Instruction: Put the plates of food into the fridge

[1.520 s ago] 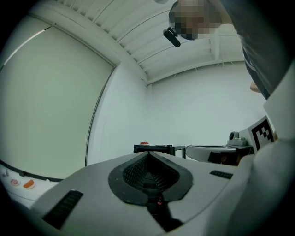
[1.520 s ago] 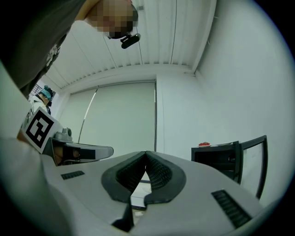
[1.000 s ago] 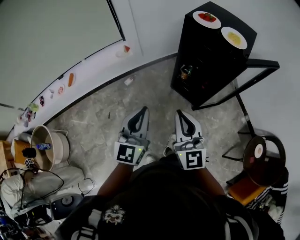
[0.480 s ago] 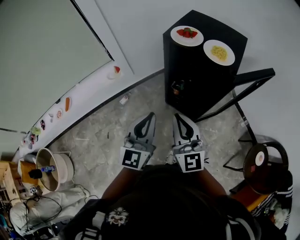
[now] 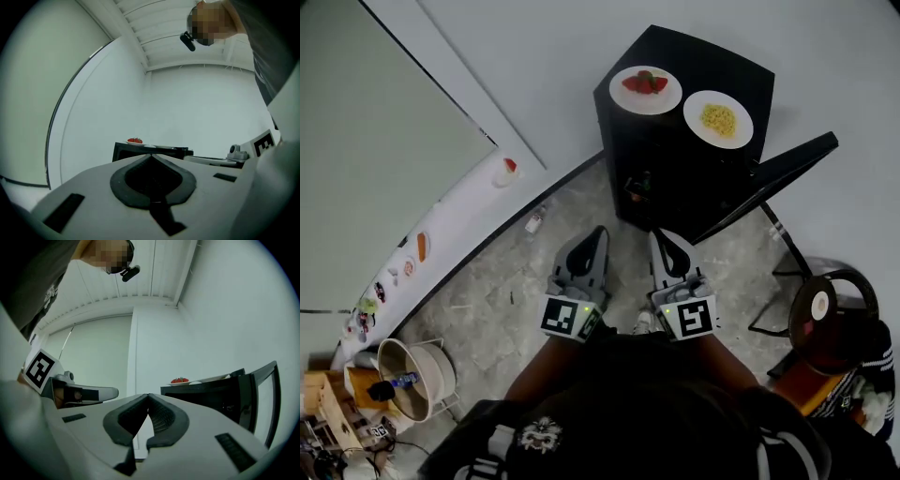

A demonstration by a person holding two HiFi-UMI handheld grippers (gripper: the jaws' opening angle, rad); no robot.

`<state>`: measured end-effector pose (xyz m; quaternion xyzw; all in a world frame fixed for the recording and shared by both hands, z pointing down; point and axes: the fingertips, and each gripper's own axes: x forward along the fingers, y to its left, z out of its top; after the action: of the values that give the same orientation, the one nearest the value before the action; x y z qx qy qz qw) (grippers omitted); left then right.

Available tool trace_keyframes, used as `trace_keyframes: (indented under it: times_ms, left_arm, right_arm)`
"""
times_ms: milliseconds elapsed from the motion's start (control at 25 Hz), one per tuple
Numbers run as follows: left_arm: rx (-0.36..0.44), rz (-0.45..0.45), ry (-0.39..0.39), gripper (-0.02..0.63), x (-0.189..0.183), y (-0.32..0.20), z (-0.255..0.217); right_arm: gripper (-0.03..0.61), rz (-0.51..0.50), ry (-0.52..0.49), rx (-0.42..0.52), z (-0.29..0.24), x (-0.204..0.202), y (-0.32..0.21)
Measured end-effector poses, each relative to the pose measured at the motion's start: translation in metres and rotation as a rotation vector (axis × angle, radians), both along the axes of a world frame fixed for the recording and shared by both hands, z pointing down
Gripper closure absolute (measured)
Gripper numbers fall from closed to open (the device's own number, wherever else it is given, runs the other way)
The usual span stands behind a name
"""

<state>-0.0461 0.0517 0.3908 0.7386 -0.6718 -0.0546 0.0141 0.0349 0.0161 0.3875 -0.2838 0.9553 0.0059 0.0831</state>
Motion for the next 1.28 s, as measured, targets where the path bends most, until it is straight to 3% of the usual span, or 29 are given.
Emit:
trace_keyframes:
  times_ms: [240, 400, 520, 720, 880, 1120, 1280]
  left_arm:
    - [-0.003, 0.116, 0.023, 0.592, -0.026, -0.056, 0.002]
    - [0.019, 0.192, -0.022, 0.592, -0.048, -0.089, -0.004]
    - [0.034, 0.237, -0.006, 0.592, -0.057, -0.108, -0.011]
    - [0.052, 0.293, -0.04, 0.592, -0.076, -0.136, -0.014]
    - [0.035, 0.368, -0.073, 0.592, -0.085, -0.153, -0.009]
    - [0.024, 0.484, 0.041, 0.592, -0.075, -0.173, -0.011]
    - [0.036, 0.481, 0.045, 0.592, -0.075, -0.185, -0.014]
  right_arm:
    - [0.554, 0.083, -0.025, -0.026, -0.006, -0.027, -0.037]
    - [0.554, 0.163, -0.036, -0.016, -0.013, -0.044, -0.063]
    - [0.554, 0.229, -0.026, -0.006, -0.018, -0.048, -0.079]
    - [0.554, 0.345, 0.021, 0.053, -0.015, -0.035, -0.104]
    - [0.554, 0.452, 0.018, 0.023, -0.015, -0.022, -0.122]
    - [0.554, 0.551, -0.064, -0.062, -0.023, -0.006, -0.14]
    - [0.554, 0.556, -0.039, -0.081, -0.023, -0.006, -0.142]
